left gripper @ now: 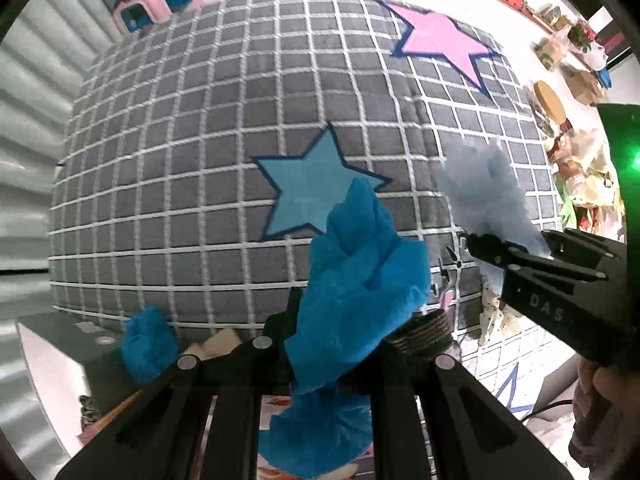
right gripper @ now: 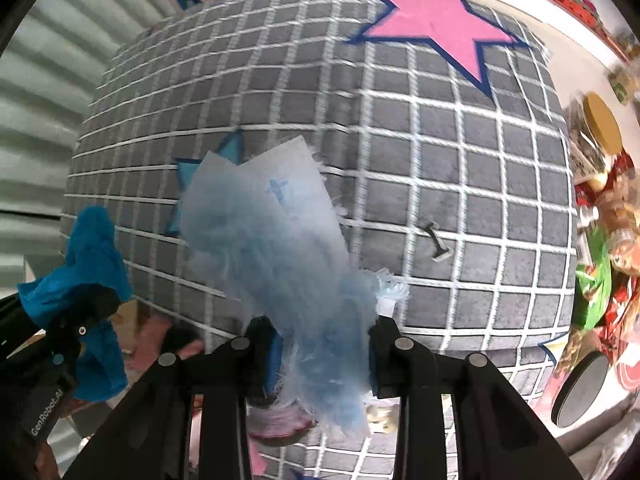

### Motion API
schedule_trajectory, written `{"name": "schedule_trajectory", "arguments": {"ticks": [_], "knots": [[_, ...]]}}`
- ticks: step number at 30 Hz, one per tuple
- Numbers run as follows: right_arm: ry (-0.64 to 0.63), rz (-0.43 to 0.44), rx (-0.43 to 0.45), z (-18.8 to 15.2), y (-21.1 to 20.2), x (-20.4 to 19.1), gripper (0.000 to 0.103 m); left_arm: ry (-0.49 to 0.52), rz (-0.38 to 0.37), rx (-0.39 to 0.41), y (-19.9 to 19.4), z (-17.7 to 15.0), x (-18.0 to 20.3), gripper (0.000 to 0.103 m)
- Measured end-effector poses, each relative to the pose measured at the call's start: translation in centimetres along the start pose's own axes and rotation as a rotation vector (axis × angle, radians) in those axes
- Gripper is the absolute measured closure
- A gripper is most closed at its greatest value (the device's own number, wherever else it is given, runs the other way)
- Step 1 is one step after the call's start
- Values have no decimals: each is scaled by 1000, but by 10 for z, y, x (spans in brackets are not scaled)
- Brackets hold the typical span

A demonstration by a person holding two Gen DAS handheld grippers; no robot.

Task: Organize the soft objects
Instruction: 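Carry the blue cloth in the left tool while the right tool carries the fur to the box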

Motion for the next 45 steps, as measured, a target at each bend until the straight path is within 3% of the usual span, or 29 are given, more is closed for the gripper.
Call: {"name": "schedule_trajectory", "arguments": {"ticks": [12, 26, 32, 45], "knots": [[-129, 26, 43, 9, -19, -85, 69, -96, 26, 76, -43, -28, -74, 90], [-199, 36, 74, -10, -56, -150, 69, -124, 39, 159, -91, -70, -135, 90], [-219, 25, 87, -27, -74, -174, 69, -95, 48, 167, -107, -94, -150, 90], [-195, -1, 83, -92, -87, -195, 69, -46, -12, 174, -130, -153, -161, 90]]}}
Point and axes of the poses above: each gripper's, at about its wrist camera, not at the fingertips, and y roughly the way its jaws point, x to its right, z to its top, the point moved 7 cm from there along y, roughly the way its jaws point, and after that the axes turned 6 degrees about -y, right-handed, at the moved point
